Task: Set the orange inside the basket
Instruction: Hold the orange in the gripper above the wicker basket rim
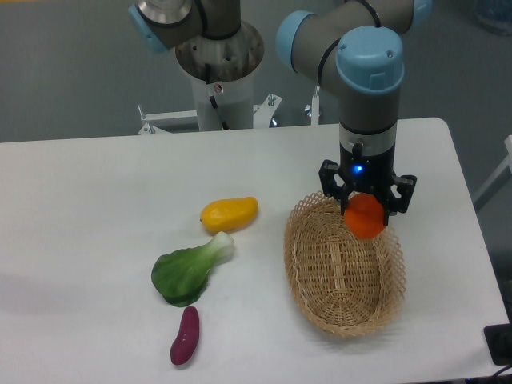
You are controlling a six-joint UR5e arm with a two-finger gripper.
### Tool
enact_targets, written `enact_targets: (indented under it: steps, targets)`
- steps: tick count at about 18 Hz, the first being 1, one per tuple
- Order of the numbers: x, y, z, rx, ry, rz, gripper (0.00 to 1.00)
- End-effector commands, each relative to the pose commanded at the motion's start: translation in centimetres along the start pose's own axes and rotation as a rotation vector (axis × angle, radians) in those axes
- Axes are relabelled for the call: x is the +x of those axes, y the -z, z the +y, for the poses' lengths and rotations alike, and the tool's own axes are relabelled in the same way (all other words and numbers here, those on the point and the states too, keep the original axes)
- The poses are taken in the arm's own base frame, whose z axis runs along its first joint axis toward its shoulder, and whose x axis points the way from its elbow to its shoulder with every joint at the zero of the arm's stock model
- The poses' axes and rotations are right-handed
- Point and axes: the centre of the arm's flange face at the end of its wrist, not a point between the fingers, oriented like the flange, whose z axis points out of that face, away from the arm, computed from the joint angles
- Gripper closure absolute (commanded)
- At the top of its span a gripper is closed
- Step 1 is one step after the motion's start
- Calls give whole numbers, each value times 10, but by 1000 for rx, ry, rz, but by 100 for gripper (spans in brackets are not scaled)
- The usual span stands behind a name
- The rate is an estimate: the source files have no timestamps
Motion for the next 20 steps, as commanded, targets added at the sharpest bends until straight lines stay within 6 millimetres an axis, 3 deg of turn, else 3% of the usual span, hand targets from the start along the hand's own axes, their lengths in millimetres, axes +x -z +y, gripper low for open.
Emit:
enact_targets:
  steps: [15,17,20]
  targets:
    - [-3,4,9,4,-13,-10,41]
    - [-6,-5,6,24,0,-18,41]
    - [-22,-41,7,39,42,-36,41]
